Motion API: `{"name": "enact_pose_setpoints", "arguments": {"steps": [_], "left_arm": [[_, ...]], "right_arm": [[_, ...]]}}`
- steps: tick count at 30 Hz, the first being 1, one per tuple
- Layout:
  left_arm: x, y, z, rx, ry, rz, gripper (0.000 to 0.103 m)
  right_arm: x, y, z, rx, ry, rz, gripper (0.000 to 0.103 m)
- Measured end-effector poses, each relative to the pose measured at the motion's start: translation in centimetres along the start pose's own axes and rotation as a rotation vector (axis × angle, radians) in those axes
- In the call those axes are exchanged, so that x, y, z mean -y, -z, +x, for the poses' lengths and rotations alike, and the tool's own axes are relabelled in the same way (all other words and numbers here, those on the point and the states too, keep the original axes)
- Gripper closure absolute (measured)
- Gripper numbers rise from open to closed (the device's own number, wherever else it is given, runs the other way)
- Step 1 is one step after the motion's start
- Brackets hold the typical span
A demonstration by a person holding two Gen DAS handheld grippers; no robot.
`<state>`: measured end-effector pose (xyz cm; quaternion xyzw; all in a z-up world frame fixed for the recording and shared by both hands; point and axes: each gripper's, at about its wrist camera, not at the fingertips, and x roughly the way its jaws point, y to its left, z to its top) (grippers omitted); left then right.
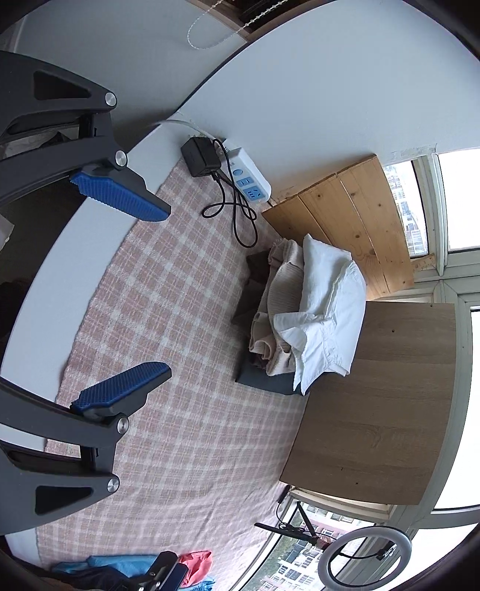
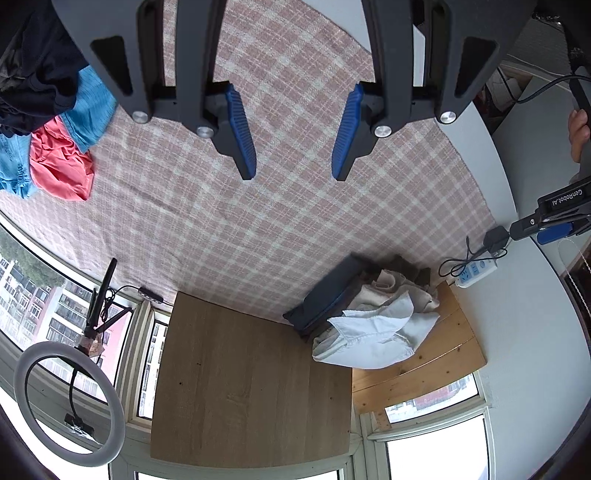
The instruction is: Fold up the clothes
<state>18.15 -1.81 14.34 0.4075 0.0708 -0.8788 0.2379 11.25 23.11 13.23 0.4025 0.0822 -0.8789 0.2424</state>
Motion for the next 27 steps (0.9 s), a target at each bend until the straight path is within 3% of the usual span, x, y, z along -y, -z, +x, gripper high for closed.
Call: {"name": "enact_pose_setpoints", "arguments": {"steps": [8,27], "left_arm": [[0.8,0.2,-2.2,0.036,-0.004,-0.027,0.026],[1.8,-0.2,-2.9,0.06,0.008,-0.041,0.026]], "right_arm": [[1.3,0.6,-0.9,0.016,-0.006,0.0,0.058],[2.8,0.7,-1.0,0.021,0.0,0.003,0.058]]}}
